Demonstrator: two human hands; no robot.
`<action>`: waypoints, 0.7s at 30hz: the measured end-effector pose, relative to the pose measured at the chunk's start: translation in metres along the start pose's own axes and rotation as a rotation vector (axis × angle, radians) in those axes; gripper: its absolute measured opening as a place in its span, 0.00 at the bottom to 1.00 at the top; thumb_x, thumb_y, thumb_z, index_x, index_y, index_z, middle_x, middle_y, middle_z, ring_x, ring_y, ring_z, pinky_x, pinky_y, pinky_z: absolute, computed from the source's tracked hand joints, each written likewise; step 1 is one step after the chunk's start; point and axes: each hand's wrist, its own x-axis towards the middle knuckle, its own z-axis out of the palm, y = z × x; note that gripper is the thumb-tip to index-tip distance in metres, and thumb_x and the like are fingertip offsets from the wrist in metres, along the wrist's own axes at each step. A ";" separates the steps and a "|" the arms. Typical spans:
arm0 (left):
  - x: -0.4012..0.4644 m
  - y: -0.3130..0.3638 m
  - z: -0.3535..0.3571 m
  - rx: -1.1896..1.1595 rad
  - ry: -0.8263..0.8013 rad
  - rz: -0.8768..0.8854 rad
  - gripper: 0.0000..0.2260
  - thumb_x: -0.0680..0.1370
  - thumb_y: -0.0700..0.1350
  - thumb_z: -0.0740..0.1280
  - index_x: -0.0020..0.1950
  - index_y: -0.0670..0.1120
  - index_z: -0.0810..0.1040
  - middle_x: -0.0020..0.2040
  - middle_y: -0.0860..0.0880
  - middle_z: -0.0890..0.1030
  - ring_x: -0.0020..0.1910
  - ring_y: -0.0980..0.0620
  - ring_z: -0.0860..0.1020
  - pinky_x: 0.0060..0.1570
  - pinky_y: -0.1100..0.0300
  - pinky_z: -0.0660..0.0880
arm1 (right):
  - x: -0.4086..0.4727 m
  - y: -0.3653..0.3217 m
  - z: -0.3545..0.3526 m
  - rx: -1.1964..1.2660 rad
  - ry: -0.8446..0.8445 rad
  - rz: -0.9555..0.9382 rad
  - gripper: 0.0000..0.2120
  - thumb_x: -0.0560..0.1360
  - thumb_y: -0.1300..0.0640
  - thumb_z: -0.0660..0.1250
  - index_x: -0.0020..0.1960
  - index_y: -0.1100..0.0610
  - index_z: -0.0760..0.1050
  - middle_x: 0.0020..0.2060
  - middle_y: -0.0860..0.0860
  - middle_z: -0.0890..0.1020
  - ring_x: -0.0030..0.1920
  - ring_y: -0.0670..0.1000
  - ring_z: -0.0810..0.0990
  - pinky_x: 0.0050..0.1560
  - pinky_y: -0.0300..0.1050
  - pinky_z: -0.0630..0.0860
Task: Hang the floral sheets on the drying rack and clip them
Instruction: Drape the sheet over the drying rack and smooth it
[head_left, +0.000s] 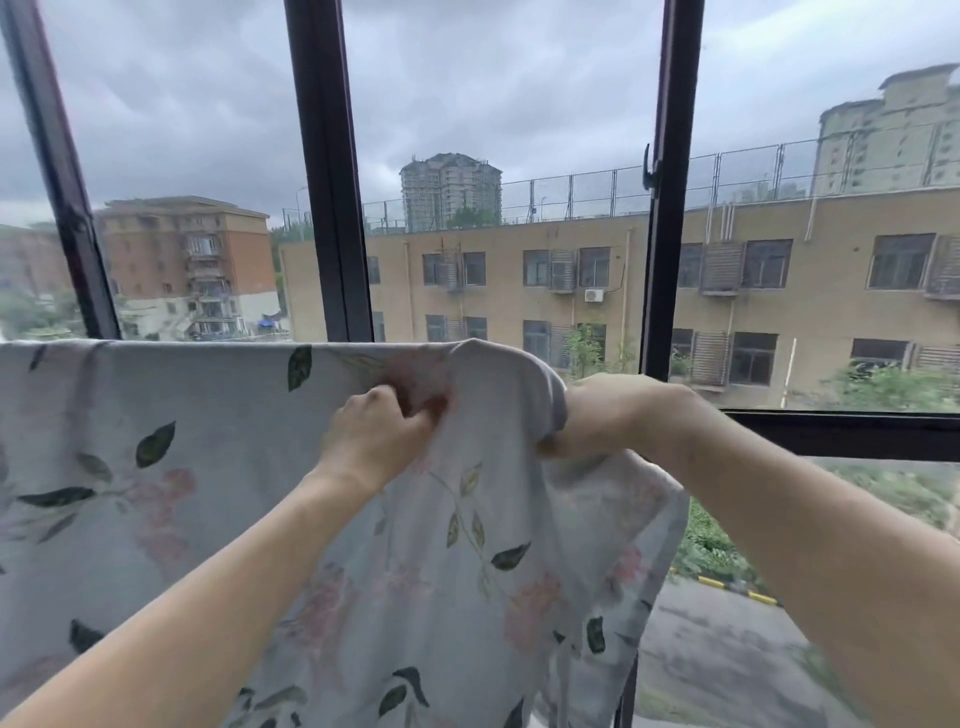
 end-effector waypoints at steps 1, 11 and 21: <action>-0.001 -0.001 0.001 -0.051 -0.039 0.011 0.24 0.73 0.67 0.61 0.49 0.48 0.80 0.48 0.47 0.83 0.48 0.43 0.79 0.46 0.53 0.77 | 0.004 0.000 0.002 -0.098 0.053 0.028 0.15 0.74 0.43 0.62 0.52 0.52 0.75 0.44 0.48 0.79 0.46 0.52 0.78 0.45 0.44 0.75; -0.004 0.019 -0.011 -0.177 0.084 0.432 0.09 0.75 0.45 0.64 0.35 0.44 0.72 0.28 0.51 0.73 0.27 0.49 0.72 0.28 0.56 0.70 | 0.016 0.047 -0.047 0.137 0.135 0.152 0.10 0.77 0.61 0.58 0.45 0.60 0.78 0.44 0.57 0.82 0.43 0.58 0.82 0.39 0.48 0.80; 0.101 0.162 -0.064 0.048 0.120 0.333 0.10 0.78 0.48 0.62 0.46 0.43 0.79 0.41 0.47 0.79 0.41 0.48 0.77 0.41 0.57 0.72 | 0.055 0.084 -0.054 0.263 0.725 0.411 0.11 0.79 0.57 0.55 0.52 0.59 0.74 0.44 0.56 0.80 0.42 0.56 0.78 0.42 0.47 0.72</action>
